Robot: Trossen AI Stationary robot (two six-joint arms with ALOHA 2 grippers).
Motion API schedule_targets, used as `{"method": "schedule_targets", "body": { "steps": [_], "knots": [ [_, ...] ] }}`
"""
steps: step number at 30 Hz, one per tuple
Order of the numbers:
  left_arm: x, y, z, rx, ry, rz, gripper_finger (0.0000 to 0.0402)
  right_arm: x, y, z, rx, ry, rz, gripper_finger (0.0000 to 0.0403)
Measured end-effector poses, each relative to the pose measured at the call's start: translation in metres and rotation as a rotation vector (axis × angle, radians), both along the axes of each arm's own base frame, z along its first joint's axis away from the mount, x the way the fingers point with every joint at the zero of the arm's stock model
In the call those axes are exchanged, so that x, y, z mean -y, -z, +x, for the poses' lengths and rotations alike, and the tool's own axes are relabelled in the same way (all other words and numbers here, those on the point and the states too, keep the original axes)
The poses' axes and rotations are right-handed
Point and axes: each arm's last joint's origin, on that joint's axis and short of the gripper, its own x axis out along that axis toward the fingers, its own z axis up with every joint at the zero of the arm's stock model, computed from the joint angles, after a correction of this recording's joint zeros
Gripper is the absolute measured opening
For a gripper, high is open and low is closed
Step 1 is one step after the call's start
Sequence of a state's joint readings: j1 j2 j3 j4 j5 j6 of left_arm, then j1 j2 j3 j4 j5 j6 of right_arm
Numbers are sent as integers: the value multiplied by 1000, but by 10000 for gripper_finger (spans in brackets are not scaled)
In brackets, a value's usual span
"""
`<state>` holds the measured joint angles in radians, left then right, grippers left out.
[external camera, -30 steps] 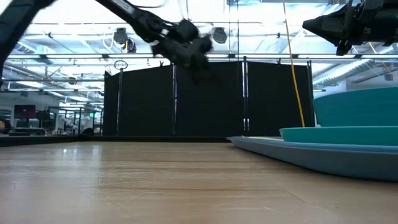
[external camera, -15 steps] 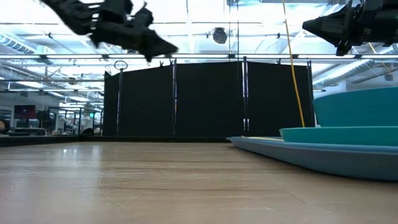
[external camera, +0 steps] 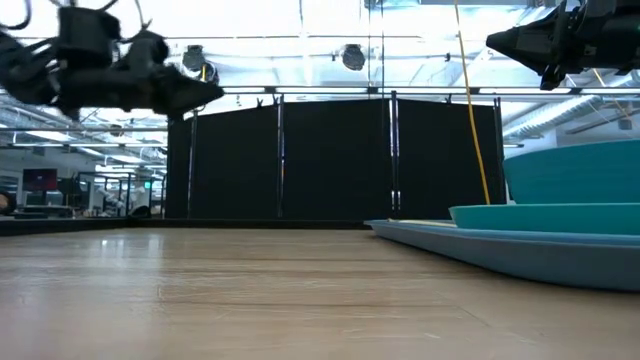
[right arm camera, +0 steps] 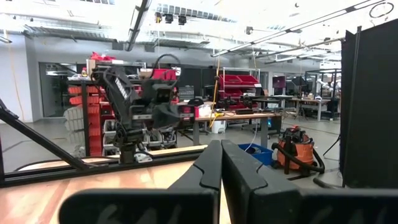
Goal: Set up tray
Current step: Return to Home Position
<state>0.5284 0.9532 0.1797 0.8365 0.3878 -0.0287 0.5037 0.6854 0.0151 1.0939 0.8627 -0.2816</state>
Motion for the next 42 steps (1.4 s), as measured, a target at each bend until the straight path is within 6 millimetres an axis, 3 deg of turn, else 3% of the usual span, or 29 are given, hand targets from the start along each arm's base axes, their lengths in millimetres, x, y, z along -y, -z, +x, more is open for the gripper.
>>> {"method": "schedule_targets", "body": {
  "steps": [7, 15, 23, 27, 42],
  "knots": [
    [15, 24, -20, 6, 58, 64, 1, 0, 0, 0, 0, 0, 0, 0],
    [22, 40, -24, -73, 243, -8, 1, 0, 0, 0, 0, 0, 0, 0],
    [19, 44, -30, -96, 390, 96, 4, 0, 0, 0, 0, 0, 0, 0],
    [16, 49, -31, -140, 359, 53, 3, 0, 0, 0, 0, 0, 0, 0],
    [4, 49, -31, -170, -53, 29, 41, 0, 0, 0, 0, 0, 0, 0]
  ]
}}
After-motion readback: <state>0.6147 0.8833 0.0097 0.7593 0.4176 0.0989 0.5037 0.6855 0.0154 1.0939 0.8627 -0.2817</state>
